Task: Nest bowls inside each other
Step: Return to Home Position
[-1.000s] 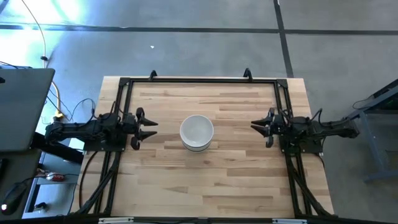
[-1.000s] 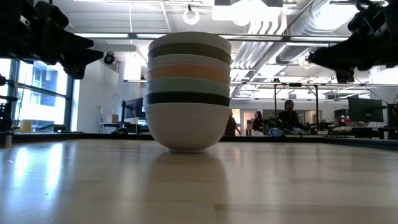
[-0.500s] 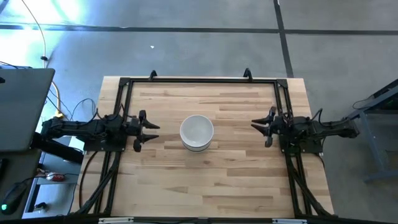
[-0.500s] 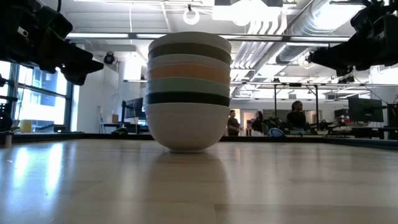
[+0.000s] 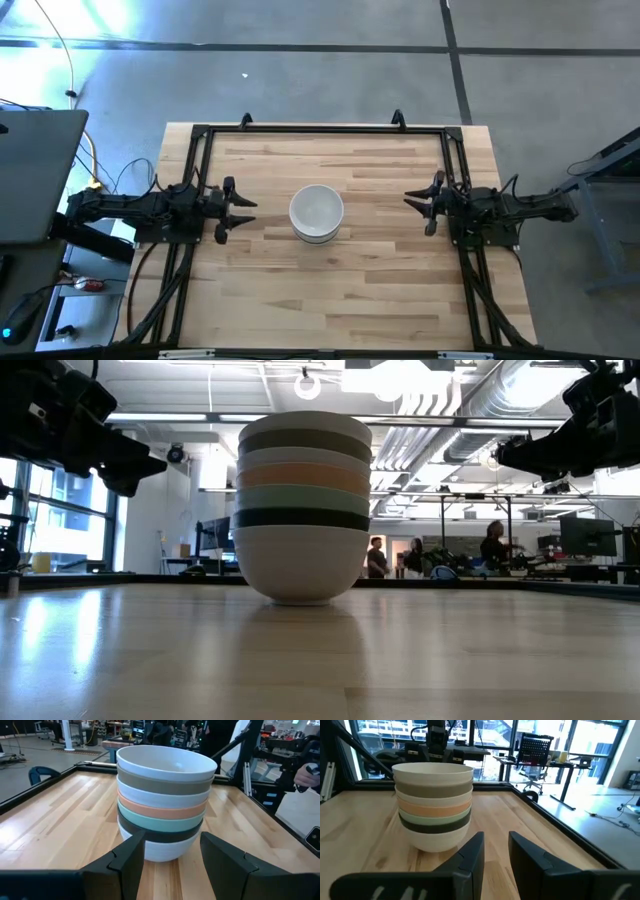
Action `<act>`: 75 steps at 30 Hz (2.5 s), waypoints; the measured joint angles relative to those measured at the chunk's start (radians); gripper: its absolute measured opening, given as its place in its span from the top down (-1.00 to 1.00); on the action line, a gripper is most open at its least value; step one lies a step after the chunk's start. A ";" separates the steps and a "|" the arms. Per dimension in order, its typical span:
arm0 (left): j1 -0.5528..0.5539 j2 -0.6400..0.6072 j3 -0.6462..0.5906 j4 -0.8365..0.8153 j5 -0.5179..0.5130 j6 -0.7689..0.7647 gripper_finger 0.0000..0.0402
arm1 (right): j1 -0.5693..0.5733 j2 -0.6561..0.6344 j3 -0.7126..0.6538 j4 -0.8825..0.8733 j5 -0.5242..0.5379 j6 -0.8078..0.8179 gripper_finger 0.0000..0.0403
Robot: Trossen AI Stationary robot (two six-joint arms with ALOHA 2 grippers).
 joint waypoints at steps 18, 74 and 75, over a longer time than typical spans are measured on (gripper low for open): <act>0.000 0.000 0.000 0.000 0.005 -0.046 0.10 | 0.000 0.000 0.014 -0.070 -0.203 0.137 0.61; 0.000 0.000 0.000 0.043 -0.180 0.037 0.10 | 0.000 -0.001 0.020 -0.087 -0.052 0.131 0.61; 0.000 0.000 0.000 0.043 -0.185 0.036 0.10 | 0.000 -0.001 0.020 -0.087 -0.052 0.141 0.61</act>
